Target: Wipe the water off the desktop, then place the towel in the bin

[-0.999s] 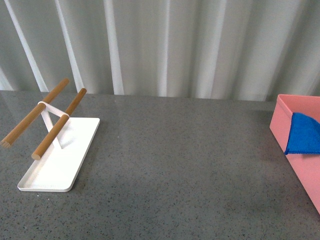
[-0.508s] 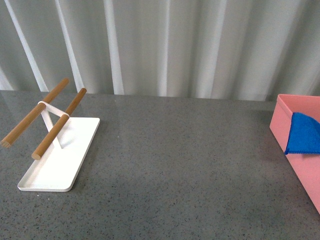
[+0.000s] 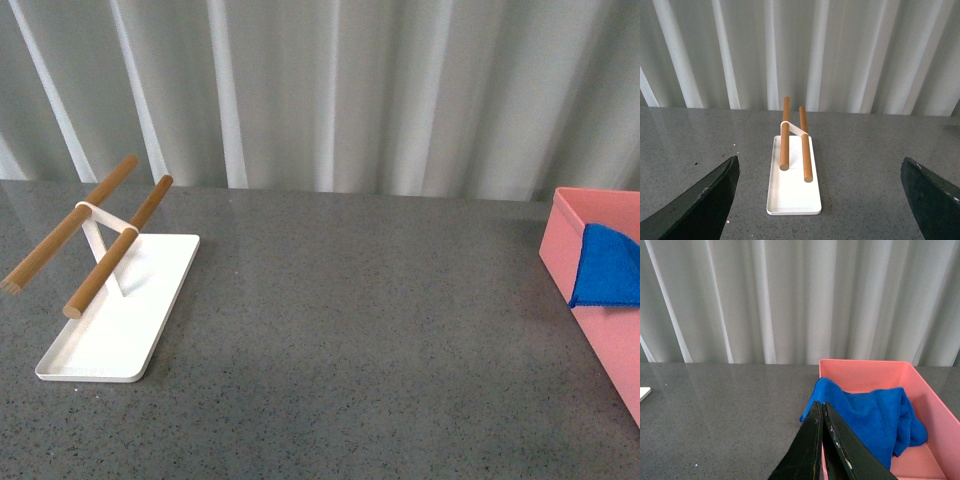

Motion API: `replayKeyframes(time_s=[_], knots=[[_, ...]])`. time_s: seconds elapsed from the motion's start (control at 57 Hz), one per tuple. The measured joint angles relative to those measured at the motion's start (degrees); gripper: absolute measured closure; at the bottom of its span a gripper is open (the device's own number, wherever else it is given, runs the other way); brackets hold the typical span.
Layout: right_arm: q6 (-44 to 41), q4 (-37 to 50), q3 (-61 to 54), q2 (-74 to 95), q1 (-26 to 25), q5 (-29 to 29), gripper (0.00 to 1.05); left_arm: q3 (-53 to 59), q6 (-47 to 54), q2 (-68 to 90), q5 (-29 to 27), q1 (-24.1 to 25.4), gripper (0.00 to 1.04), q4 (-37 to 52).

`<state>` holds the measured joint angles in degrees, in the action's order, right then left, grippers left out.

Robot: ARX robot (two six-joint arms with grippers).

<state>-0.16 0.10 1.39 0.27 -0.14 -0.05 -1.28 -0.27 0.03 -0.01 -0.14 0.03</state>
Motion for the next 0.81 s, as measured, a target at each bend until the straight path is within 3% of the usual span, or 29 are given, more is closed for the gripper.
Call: replayKeyframes(time_s=[0.123,0.631,0.806], knots=[[0.0,0.0,0.0,0.0,0.0,0.0,1.0,0.0,0.0,0.0,0.0,0.0,0.07,0.0],[0.0,0.0,0.0,0.0,0.0,0.0,0.06,0.0,0.0,0.0,0.0,0.0,0.07,0.0],[0.0,-0.1,0.0,0.0,0.0,0.0,0.07,0.0,0.0,0.0,0.0,0.0,0.07,0.0]])
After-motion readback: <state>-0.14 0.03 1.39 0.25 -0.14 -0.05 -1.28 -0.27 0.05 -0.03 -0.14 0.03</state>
